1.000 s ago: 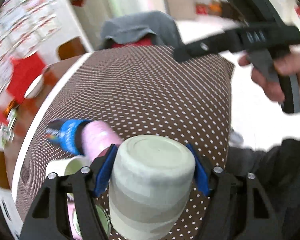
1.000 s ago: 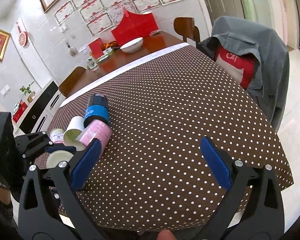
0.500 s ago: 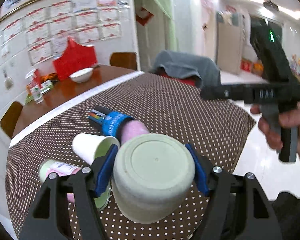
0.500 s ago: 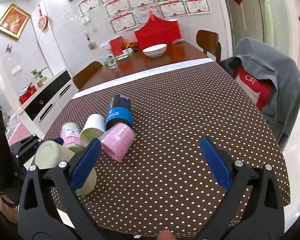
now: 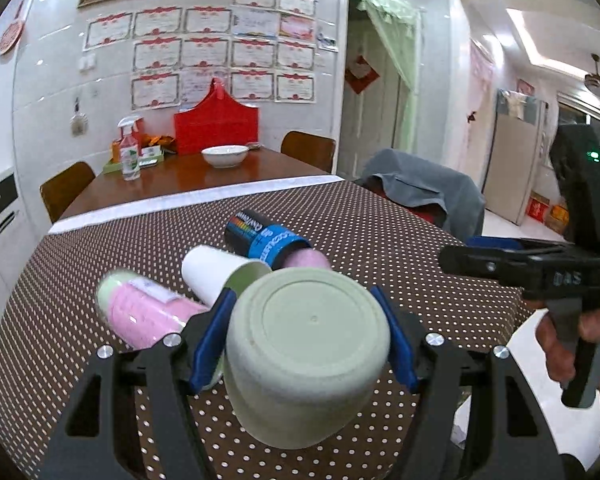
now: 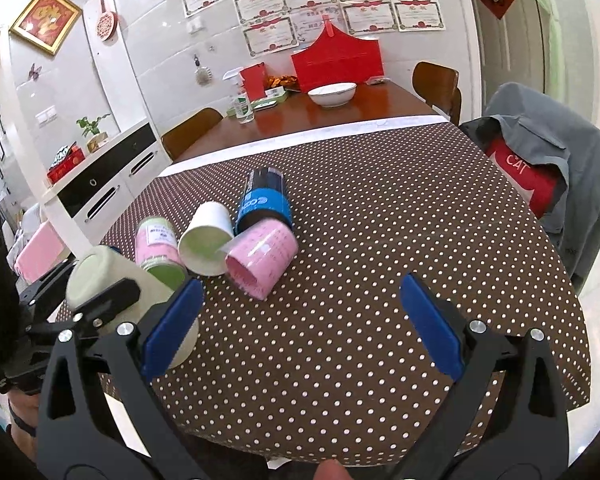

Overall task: Flip cup upside down
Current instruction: 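Lower the mug rim-down onto the tablecloth with the left gripper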

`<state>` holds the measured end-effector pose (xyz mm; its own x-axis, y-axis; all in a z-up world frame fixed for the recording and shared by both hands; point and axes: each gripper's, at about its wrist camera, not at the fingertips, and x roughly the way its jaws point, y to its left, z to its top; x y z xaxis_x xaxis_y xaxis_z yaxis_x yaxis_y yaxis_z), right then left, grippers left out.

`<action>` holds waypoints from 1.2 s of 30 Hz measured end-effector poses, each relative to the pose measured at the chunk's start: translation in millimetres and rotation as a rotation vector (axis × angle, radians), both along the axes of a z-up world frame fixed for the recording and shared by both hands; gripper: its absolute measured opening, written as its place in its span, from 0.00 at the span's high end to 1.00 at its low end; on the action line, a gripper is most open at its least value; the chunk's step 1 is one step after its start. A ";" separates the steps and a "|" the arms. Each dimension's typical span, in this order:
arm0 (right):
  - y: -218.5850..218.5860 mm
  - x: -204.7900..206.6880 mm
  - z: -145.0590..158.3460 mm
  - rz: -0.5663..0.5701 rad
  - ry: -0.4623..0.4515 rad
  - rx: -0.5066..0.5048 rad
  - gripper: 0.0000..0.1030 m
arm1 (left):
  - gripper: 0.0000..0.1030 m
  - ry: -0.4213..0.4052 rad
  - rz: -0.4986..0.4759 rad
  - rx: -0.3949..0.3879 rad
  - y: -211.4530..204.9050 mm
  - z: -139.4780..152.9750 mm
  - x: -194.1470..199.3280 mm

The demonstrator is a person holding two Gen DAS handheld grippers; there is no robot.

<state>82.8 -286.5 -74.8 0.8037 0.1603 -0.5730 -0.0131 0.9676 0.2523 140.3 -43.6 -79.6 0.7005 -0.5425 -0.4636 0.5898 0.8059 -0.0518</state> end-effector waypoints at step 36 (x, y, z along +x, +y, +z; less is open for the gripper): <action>33.9 -48.0 38.0 0.061 -0.176 -0.022 0.06 | 0.04 -0.169 0.345 0.024 27.7 42.6 -76.9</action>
